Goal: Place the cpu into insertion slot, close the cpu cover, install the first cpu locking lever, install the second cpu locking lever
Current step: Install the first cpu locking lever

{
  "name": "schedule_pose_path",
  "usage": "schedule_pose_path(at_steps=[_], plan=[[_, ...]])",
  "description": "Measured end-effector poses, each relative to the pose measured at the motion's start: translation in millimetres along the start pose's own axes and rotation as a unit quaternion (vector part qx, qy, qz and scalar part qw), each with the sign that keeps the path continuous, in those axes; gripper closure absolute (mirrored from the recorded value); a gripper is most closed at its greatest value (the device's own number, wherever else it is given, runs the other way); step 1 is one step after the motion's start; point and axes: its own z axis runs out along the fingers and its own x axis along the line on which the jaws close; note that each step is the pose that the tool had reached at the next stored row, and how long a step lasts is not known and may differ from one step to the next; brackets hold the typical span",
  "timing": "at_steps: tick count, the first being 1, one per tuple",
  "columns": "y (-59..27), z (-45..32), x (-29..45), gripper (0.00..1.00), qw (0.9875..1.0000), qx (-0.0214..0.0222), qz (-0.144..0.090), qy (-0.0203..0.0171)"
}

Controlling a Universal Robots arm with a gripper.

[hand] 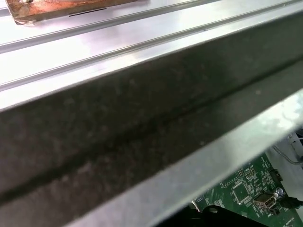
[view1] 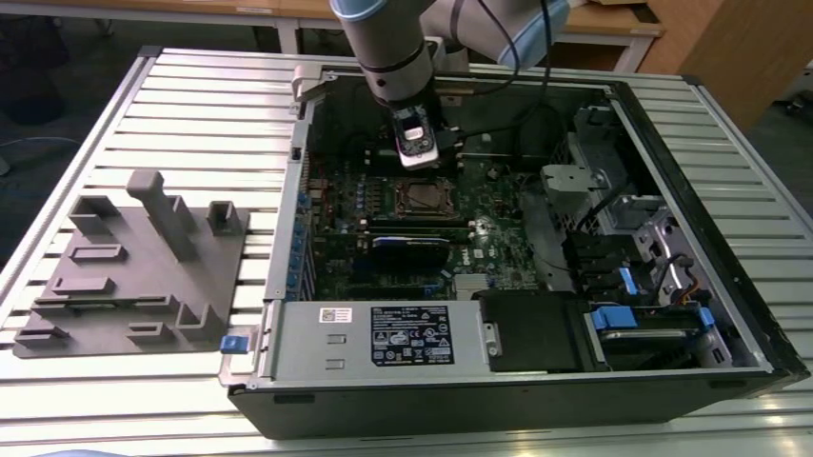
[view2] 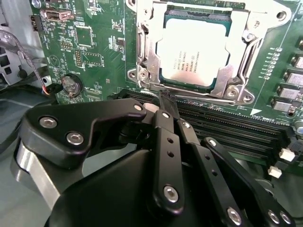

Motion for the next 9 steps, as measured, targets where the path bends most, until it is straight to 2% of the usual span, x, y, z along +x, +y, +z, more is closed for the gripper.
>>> schedule_pose_path(at_steps=[4, 9], plan=[[-0.5, 0.5, 0.7, 0.89, 1.0, -0.0021, -0.003, -0.0019], [-1.0, 2.0, 1.6, 0.89, 0.9999, -0.0061, -0.007, -0.0066]])
